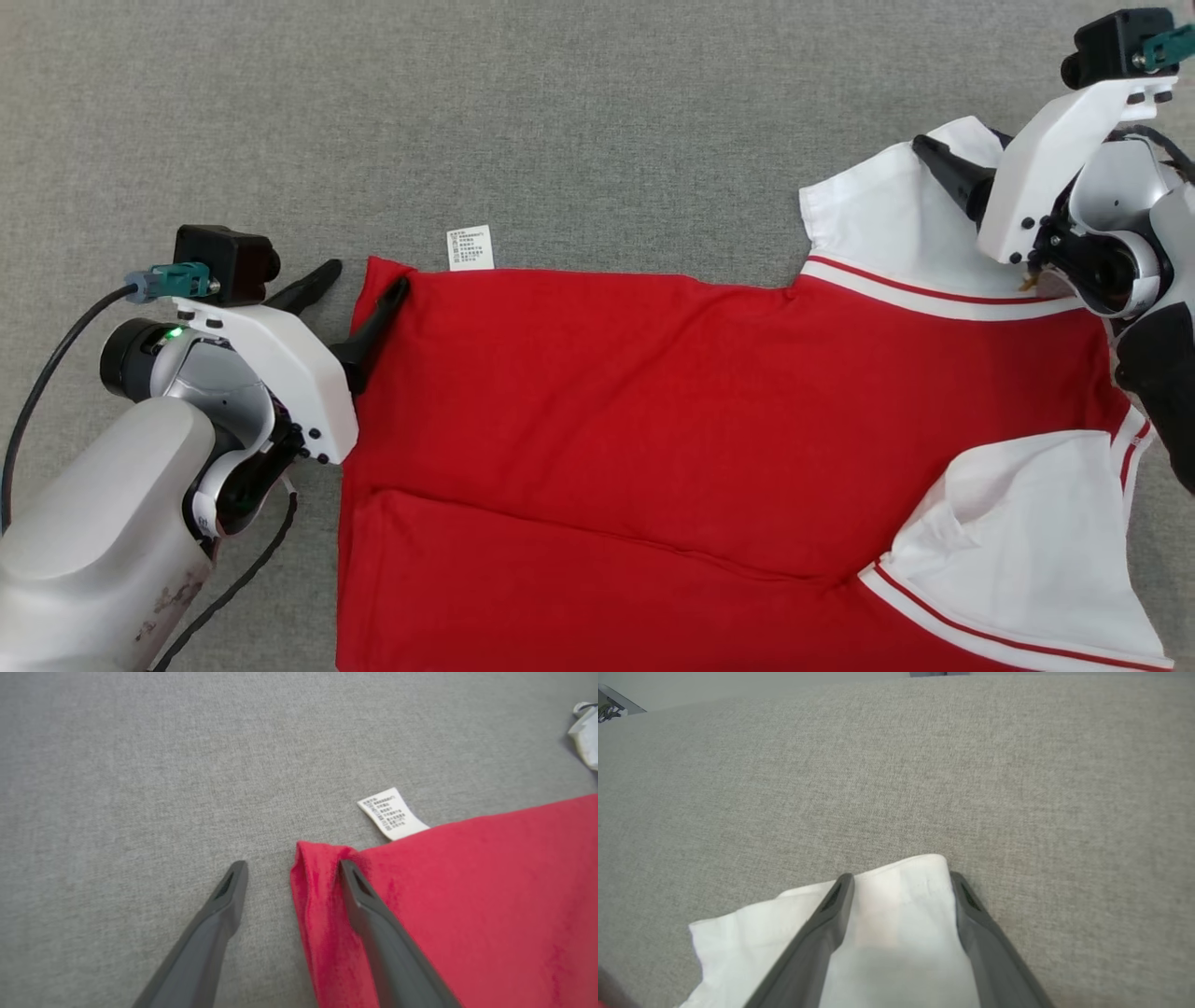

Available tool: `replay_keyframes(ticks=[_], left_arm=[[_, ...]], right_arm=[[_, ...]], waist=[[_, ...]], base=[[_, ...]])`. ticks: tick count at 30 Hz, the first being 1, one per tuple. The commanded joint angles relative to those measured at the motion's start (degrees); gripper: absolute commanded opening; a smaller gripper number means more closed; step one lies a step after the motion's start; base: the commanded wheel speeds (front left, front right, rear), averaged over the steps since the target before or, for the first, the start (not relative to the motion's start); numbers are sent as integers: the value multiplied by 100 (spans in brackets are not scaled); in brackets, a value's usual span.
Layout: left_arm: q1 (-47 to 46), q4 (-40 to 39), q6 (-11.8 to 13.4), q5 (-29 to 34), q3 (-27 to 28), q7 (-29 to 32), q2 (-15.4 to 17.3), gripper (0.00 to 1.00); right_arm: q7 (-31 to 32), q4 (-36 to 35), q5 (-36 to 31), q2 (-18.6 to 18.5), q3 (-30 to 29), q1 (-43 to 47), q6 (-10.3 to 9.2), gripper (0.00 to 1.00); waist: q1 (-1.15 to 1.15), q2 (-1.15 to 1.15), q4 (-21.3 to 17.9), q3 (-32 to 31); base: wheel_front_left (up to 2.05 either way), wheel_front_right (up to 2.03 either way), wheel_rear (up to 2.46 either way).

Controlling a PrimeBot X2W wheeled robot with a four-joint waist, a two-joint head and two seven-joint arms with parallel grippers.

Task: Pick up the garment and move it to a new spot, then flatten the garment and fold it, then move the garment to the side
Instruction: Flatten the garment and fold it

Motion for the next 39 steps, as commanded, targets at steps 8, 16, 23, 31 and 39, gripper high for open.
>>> replay_keyframes(ticks=[8,16,23,31,39], left_arm=[[-101,2,-98,-67,10,11,39,0],[56,173,-145,-262,181,-108,117,0],[278,330,-193,-461,255,-130,229,0],[509,470,-274,-703,302,-4,314,0],[629,645,-524,-1120,51,933,401,0]], right_arm=[[-139,-87,152,-67,261,50,3,0],[-735,27,291,-117,381,103,2,0],[-1080,73,523,-158,534,271,3,0],[-1274,-138,913,-199,774,525,2,0],[-932,-687,1467,-500,1193,932,2,0]], waist=[[0,0,-83,-31],[0,0,-112,-291],[0,0,-264,-723],[0,0,-483,-1199],[0,0,-650,-1697]], base=[[0,0,0],[0,0,0],[0,0,0],[0,0,0],[0,0,0]])
